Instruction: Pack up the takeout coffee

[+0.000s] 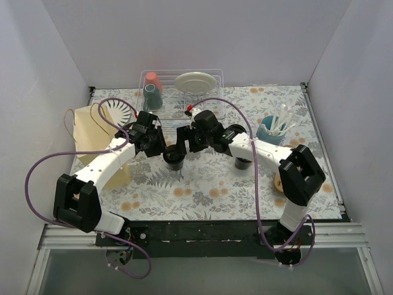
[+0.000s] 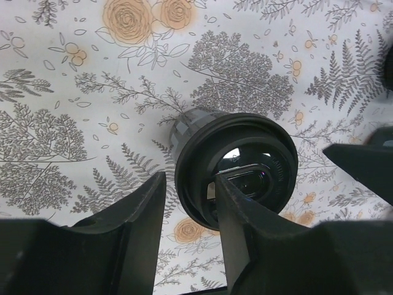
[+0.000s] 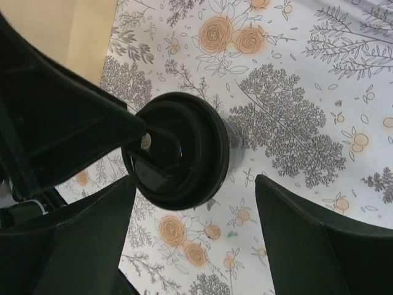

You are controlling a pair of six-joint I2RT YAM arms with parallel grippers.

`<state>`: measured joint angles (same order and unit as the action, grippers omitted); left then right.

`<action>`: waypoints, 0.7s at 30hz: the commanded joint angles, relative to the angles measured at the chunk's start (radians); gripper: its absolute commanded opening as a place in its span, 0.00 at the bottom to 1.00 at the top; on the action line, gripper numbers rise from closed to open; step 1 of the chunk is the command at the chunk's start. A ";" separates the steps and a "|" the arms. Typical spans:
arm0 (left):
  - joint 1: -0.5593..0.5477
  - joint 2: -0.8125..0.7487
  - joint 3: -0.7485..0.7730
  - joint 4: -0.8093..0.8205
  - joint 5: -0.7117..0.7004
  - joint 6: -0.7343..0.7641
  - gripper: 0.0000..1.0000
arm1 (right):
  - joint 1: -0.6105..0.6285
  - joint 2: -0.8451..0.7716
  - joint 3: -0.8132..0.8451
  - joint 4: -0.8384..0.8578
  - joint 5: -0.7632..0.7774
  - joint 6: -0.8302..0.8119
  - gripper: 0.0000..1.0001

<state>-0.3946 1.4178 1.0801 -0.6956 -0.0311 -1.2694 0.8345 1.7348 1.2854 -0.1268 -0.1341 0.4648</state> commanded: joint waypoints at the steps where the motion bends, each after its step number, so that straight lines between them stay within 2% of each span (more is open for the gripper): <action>1: 0.003 -0.022 -0.051 0.022 0.030 0.022 0.36 | 0.008 0.061 0.098 -0.003 0.008 -0.005 0.85; 8: 0.002 -0.040 -0.123 0.073 0.100 0.030 0.35 | 0.008 0.089 0.048 0.003 0.021 -0.002 0.71; 15: 0.003 -0.048 -0.174 0.133 0.161 0.024 0.35 | 0.008 0.081 -0.014 0.019 0.024 -0.023 0.42; 21: 0.005 -0.046 -0.180 0.174 0.181 0.022 0.37 | 0.005 0.075 -0.043 0.004 0.002 -0.041 0.34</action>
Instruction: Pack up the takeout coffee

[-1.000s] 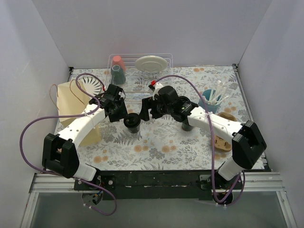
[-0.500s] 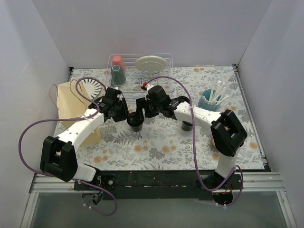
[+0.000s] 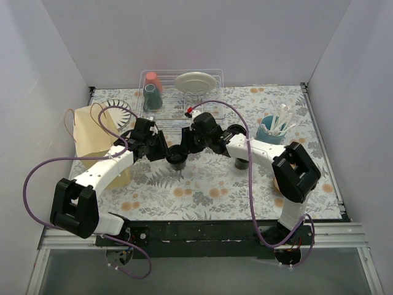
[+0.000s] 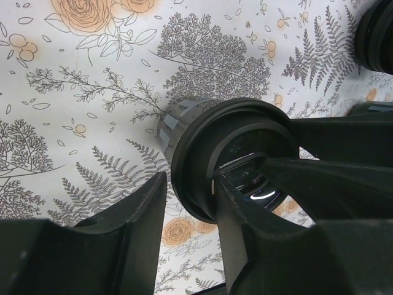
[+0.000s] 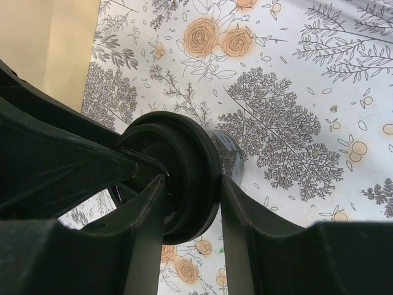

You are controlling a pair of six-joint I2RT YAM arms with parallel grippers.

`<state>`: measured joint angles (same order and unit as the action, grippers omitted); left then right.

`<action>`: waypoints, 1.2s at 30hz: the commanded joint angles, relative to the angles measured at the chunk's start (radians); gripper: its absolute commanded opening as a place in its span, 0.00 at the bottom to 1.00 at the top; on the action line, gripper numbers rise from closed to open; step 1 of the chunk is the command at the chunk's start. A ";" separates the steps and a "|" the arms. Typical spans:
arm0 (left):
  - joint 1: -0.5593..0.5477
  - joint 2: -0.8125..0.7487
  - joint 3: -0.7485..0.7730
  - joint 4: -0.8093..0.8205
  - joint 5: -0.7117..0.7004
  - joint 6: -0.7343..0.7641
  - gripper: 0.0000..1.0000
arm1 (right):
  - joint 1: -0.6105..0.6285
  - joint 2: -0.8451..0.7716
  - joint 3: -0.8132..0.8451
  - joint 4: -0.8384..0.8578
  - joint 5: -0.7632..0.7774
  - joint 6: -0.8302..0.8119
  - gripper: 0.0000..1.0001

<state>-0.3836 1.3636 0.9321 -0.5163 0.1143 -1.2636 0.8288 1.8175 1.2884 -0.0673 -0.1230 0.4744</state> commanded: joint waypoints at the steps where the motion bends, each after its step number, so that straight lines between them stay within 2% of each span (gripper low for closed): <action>1: -0.006 0.006 -0.030 -0.001 0.041 0.017 0.38 | 0.009 -0.009 -0.047 -0.060 -0.010 -0.054 0.34; 10: -0.006 -0.026 -0.033 0.059 0.180 -0.023 0.44 | 0.007 -0.070 -0.101 -0.094 -0.010 -0.056 0.33; 17: -0.006 -0.047 -0.049 0.104 0.243 -0.042 0.44 | 0.007 -0.112 -0.138 -0.086 -0.017 -0.045 0.32; 30: -0.006 -0.014 -0.044 0.171 0.259 -0.045 0.46 | -0.003 -0.098 -0.113 -0.104 -0.050 -0.033 0.31; 36: -0.008 0.031 -0.058 0.154 0.220 -0.026 0.39 | -0.016 -0.110 -0.106 -0.111 -0.049 -0.028 0.40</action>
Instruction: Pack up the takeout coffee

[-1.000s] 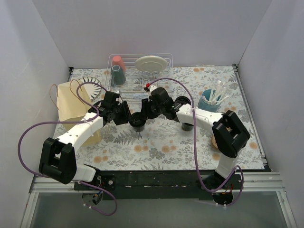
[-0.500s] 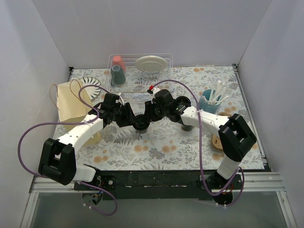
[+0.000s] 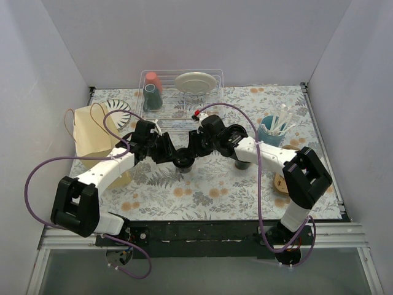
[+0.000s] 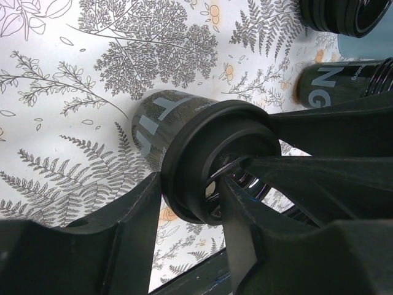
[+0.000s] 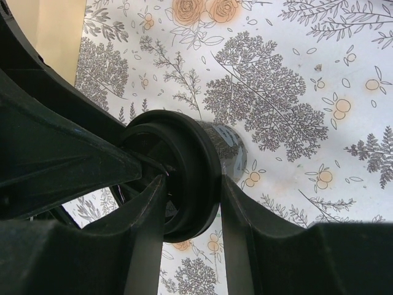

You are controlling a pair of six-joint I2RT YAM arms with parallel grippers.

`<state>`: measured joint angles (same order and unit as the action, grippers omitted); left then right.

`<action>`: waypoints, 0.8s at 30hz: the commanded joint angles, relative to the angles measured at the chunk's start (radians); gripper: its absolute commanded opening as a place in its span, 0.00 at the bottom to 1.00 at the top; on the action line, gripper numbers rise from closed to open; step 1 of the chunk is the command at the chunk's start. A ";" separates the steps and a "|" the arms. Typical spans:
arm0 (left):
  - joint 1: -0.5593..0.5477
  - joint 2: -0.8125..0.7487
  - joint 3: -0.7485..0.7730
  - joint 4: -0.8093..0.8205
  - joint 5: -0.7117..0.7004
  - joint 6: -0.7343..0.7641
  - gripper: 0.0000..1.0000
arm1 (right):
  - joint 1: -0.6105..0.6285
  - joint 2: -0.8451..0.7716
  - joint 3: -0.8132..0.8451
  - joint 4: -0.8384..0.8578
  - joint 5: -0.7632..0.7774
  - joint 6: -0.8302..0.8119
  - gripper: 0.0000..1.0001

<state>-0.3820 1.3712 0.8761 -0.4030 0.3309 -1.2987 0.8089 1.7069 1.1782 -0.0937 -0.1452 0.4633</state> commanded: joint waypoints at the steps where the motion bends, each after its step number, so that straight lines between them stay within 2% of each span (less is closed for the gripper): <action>1: -0.008 0.029 -0.005 0.043 0.002 0.010 0.40 | 0.003 -0.004 0.006 -0.084 -0.028 -0.017 0.41; 5: -0.009 0.034 -0.011 0.046 -0.012 0.021 0.40 | -0.007 -0.023 0.018 -0.084 -0.037 -0.022 0.54; 11: -0.009 0.048 -0.008 0.039 -0.020 0.033 0.40 | -0.030 -0.053 0.029 -0.083 -0.050 -0.029 0.67; 24: -0.009 0.045 -0.042 0.044 -0.044 0.032 0.41 | -0.076 -0.115 0.025 -0.090 -0.086 -0.045 0.72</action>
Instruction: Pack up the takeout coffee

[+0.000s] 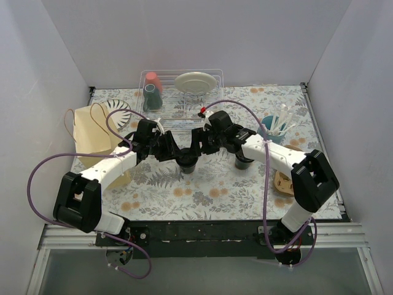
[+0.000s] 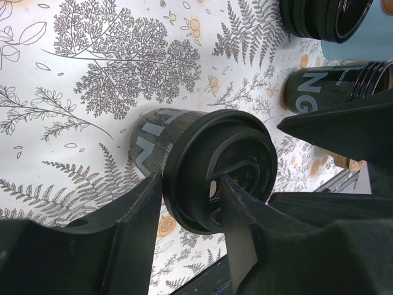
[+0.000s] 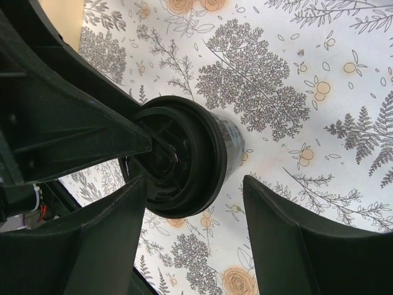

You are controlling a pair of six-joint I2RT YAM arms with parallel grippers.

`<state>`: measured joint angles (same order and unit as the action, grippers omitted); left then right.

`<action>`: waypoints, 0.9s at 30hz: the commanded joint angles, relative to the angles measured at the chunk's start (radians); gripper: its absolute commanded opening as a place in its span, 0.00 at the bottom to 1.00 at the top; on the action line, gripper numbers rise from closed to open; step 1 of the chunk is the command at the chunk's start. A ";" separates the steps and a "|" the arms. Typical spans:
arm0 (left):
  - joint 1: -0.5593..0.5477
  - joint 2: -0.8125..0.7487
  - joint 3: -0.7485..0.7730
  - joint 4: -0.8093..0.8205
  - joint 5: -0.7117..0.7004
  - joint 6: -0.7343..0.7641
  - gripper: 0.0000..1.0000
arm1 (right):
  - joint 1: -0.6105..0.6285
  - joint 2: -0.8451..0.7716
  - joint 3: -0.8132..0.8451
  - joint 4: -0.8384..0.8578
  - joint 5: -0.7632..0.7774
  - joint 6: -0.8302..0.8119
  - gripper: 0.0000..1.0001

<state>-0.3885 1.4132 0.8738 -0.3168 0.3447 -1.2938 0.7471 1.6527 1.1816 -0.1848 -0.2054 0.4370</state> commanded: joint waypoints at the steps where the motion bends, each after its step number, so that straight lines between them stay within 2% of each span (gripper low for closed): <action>1: -0.004 0.001 -0.042 -0.042 -0.058 0.025 0.41 | -0.015 -0.067 0.015 0.002 -0.028 -0.017 0.71; 11: -0.004 -0.029 -0.082 -0.033 -0.067 0.004 0.41 | -0.025 -0.162 -0.102 0.030 0.052 0.066 0.56; 27: -0.004 -0.040 -0.114 -0.010 -0.065 -0.022 0.41 | -0.022 -0.120 -0.217 0.229 -0.028 0.218 0.48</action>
<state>-0.3882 1.3758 0.8066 -0.2436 0.3363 -1.3392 0.7273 1.5158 0.9787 -0.0700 -0.2070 0.6044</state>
